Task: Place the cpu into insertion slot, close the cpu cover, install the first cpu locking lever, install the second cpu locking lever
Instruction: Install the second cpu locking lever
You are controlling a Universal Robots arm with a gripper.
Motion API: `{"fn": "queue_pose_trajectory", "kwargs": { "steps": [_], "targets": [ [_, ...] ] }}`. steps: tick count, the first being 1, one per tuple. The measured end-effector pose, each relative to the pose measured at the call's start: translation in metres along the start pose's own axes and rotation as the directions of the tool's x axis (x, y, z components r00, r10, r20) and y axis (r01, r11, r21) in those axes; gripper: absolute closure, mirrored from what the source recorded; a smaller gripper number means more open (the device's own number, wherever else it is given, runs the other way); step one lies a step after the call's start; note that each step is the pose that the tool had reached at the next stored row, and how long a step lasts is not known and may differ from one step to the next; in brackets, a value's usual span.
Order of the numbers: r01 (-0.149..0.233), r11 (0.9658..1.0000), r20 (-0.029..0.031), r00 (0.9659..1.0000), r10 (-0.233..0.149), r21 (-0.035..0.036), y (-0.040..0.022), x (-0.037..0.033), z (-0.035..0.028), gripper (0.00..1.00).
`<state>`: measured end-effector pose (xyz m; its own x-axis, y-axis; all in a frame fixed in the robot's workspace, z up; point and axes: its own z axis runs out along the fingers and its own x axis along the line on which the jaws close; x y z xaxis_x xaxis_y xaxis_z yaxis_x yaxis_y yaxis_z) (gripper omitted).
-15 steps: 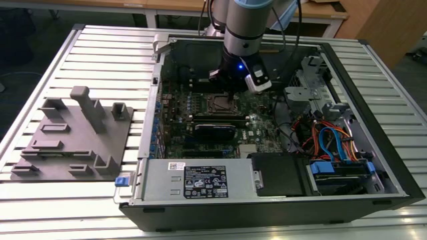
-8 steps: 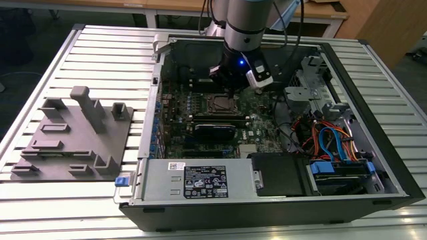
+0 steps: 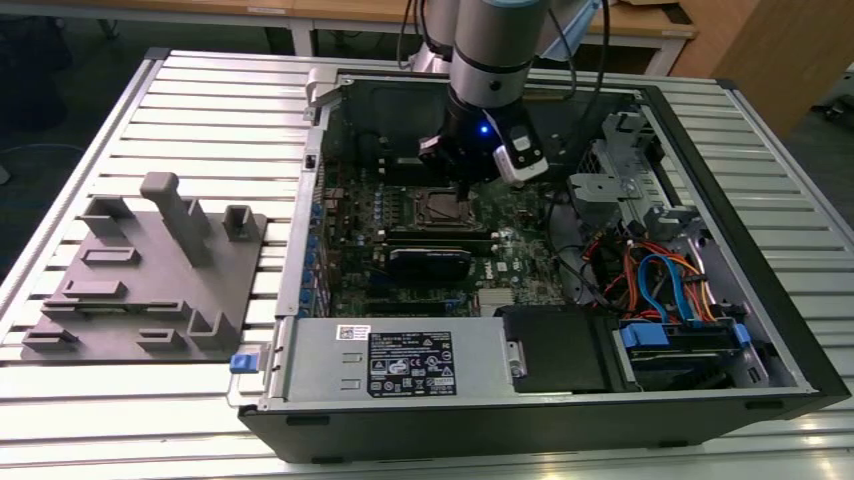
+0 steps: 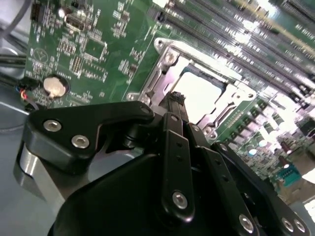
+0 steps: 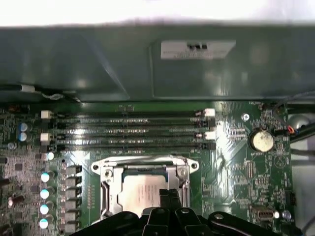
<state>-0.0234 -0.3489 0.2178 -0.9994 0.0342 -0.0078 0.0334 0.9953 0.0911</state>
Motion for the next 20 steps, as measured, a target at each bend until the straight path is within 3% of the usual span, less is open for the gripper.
{"fn": "queue_pose_trajectory", "kwargs": {
  "steps": [15,20],
  "targets": [
    [0.000,1.0000,0.0001,1.0000,0.000,0.0000,-0.0033,-0.0001,-0.0003,0.90],
    [0.000,1.0000,0.0000,1.0000,0.000,-0.0001,-0.0090,-0.0003,-0.0008,0.90]
  ]
}}
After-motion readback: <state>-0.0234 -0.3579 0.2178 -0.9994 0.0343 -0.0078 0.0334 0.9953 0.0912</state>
